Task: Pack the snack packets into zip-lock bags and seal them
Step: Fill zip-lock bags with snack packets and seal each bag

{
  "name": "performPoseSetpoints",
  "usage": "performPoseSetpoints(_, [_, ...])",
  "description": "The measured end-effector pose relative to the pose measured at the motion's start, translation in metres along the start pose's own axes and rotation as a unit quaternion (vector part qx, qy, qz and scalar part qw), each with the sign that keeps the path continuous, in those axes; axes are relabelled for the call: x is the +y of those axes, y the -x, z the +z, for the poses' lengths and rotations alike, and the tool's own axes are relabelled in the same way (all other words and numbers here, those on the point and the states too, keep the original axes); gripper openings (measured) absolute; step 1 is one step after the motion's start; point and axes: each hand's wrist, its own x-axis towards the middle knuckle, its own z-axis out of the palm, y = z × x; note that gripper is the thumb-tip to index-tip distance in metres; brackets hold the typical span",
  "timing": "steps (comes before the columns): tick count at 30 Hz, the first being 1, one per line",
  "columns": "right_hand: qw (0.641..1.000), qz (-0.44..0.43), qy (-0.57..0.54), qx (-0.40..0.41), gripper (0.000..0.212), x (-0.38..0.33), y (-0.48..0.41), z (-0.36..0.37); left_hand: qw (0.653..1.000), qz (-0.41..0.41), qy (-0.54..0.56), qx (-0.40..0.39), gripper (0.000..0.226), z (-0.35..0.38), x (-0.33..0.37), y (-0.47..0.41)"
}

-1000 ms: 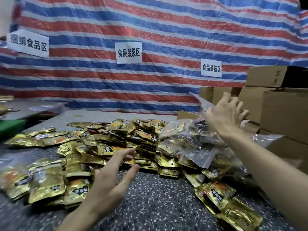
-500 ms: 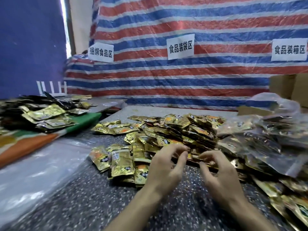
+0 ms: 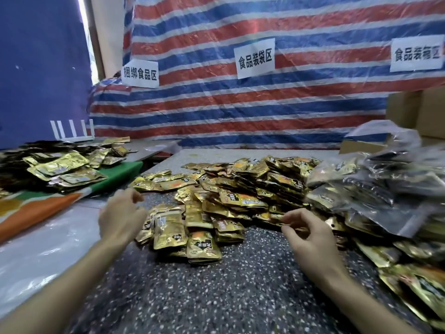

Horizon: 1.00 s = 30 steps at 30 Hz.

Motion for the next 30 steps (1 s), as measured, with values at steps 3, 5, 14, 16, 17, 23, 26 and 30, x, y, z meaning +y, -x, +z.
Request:
performPoseSetpoints(3, [1.000, 0.007, -0.004, 0.001, 0.020, -0.001, 0.001, -0.001, 0.983, -0.072, -0.158, -0.059, 0.042, 0.002, -0.046, -0.010])
performPoseSetpoints(5, [1.000, 0.009, -0.011, 0.005, 0.020, -0.001, 0.000, -0.002, 0.954, -0.111, -0.247, -0.133, 0.050, 0.004, -0.068, -0.012])
performPoseSetpoints(14, [1.000, 0.015, -0.019, 0.017, 0.023, 0.002, 0.000, -0.005, 0.970, -0.094, -0.221, -0.049, 0.037, 0.005, -0.090, -0.015])
performPoseSetpoints(16, [1.000, 0.016, -0.017, 0.020, 0.023, 0.002, -0.001, -0.006, 0.973, -0.094, -0.209, -0.038, 0.032, 0.001, -0.091, -0.019])
performPoseSetpoints(17, [0.999, 0.017, -0.017, 0.022, 0.023, 0.001, -0.001, -0.006, 0.976, -0.095, -0.194, -0.038, 0.030, -0.001, -0.092, -0.022])
performPoseSetpoints(23, [0.999, 0.019, -0.007, 0.031, 0.021, -0.002, -0.001, -0.007, 0.995, -0.059, -0.031, 0.074, 0.017, -0.021, -0.045, -0.025])
performPoseSetpoints(26, [0.998, 0.036, -0.027, 0.046, 0.019, -0.003, -0.003, -0.006, 0.984, 0.085, 0.068, 0.142, 0.013, -0.031, 0.018, 0.000])
performPoseSetpoints(30, [0.994, 0.056, -0.069, 0.063, 0.014, -0.004, -0.004, -0.009, 0.938, 0.209, 0.247, 0.123, 0.013, -0.030, 0.099, 0.035])
